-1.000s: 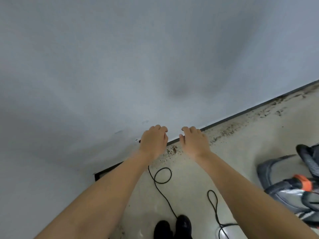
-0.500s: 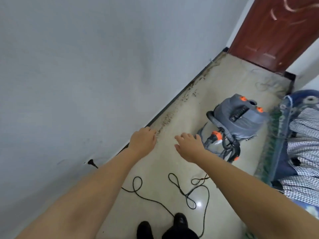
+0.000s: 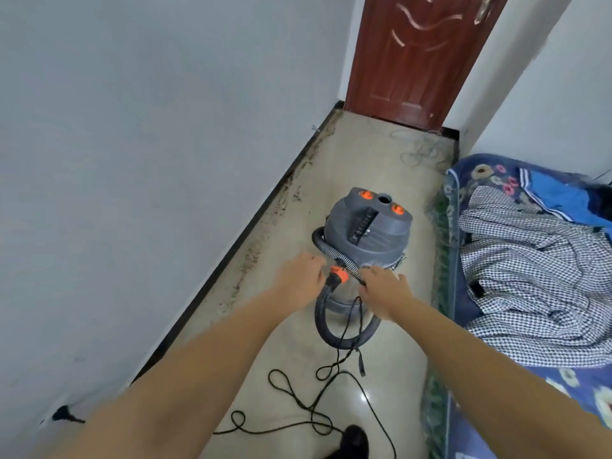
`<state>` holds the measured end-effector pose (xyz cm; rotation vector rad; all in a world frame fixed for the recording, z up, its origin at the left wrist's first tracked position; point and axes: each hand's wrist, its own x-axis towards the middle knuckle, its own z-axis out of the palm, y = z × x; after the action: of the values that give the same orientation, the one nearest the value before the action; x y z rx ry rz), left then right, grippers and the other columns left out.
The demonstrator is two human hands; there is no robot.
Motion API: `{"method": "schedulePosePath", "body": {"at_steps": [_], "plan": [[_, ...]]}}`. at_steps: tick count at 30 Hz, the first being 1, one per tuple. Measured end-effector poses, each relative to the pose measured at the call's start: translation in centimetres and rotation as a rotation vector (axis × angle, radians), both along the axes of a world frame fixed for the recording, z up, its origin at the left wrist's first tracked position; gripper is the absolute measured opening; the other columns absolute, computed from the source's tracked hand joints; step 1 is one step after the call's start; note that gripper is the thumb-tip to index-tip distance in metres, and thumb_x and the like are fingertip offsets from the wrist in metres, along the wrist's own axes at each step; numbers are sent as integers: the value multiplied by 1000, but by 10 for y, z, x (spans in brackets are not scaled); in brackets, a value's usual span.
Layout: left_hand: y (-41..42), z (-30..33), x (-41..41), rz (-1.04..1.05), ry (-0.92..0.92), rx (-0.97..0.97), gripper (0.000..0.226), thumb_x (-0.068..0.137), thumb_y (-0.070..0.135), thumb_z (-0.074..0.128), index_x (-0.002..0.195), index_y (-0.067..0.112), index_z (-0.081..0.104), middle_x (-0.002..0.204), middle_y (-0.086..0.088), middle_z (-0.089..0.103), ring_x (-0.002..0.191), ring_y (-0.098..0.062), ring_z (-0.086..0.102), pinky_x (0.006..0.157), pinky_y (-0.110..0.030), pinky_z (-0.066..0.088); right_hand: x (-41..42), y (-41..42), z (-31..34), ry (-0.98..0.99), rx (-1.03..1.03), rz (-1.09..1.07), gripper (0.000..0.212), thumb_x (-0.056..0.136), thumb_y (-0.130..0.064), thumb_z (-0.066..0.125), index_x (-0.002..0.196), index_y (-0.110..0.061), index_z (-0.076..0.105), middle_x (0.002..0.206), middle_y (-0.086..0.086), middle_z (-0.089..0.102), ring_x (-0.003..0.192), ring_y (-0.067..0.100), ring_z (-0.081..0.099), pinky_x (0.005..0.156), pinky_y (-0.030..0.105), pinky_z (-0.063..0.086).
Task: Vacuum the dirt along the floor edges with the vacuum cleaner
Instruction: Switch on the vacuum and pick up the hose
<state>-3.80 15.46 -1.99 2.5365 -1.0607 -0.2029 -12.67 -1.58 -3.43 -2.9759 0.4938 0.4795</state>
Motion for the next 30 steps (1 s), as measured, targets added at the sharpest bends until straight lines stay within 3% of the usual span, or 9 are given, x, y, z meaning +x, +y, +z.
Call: {"method": "schedulePosePath", "body": {"at_steps": [3, 8, 12, 15, 18, 21, 24, 27, 30], "plan": [[-66, -16, 6, 0, 115, 24, 20, 99, 17, 42, 107, 6, 57, 102, -10, 58, 95, -25, 57, 66, -22, 25, 11, -64, -17, 25, 31, -26, 35, 99, -31, 32, 129, -21, 47, 127, 6, 53, 115, 28, 50, 91, 43, 37], [-144, -47, 27, 66, 250, 21, 20, 97, 16, 43, 105, 6, 59, 100, -12, 59, 91, -27, 58, 76, -33, 42, 49, -139, -42, 78, 53, -2, 35, 100, -32, 30, 128, -20, 46, 129, 8, 51, 119, 29, 48, 98, 46, 34], [-176, -80, 63, 128, 304, 34, 22, 97, 16, 43, 108, 6, 58, 99, -10, 59, 93, -28, 58, 79, -36, 45, 98, -171, -65, 63, 91, 47, 37, 101, -32, 30, 130, -15, 46, 132, 11, 47, 122, 30, 45, 101, 48, 35], [-197, -120, 100, 206, 357, 14, 20, 100, 20, 38, 87, 11, 51, 73, 4, 44, 73, -21, 51, 66, -27, 40, 142, -189, -95, -6, 77, 110, 32, 101, -28, 32, 120, -13, 52, 124, 10, 52, 116, 30, 49, 93, 42, 39], [-215, -175, 130, 357, 484, -52, 33, 102, 24, 35, 72, 13, 42, 64, 0, 42, 60, -13, 46, 50, -19, 33, 185, -204, -141, -77, 31, 198, 30, 101, -27, 34, 115, -15, 58, 118, 6, 56, 112, 25, 51, 90, 37, 39], [-227, -232, 155, 490, 598, -121, 28, 101, 21, 37, 85, 6, 54, 78, -10, 51, 77, -24, 51, 58, -20, 35, 227, -219, -188, -144, 9, 343, 33, 102, -29, 36, 122, -16, 59, 125, 2, 56, 118, 21, 49, 102, 34, 33], [-236, -276, 181, 738, 723, -210, 34, 101, 24, 40, 126, 3, 47, 120, -14, 53, 109, -32, 53, 88, -37, 43, 263, -238, -223, -139, 24, 439, 35, 103, -28, 35, 123, -13, 60, 128, 2, 57, 122, 19, 47, 113, 36, 22], [-246, -301, 208, 936, 888, -286, 41, 100, 30, 43, 129, 2, 43, 122, -16, 56, 111, -34, 56, 85, -37, 45, 281, -252, -244, -143, -83, 543, 37, 102, -27, 37, 92, -15, 71, 95, 1, 66, 96, 23, 58, 108, 38, 28], [-255, -317, 230, 1093, 1157, -445, 27, 98, 33, 50, 110, 9, 48, 105, -9, 58, 109, -31, 58, 83, -36, 46, 293, -252, -249, -195, -227, 613, 50, 96, -23, 49, 46, -18, 52, 47, -3, 48, 52, 23, 44, 79, 35, 42]]}}
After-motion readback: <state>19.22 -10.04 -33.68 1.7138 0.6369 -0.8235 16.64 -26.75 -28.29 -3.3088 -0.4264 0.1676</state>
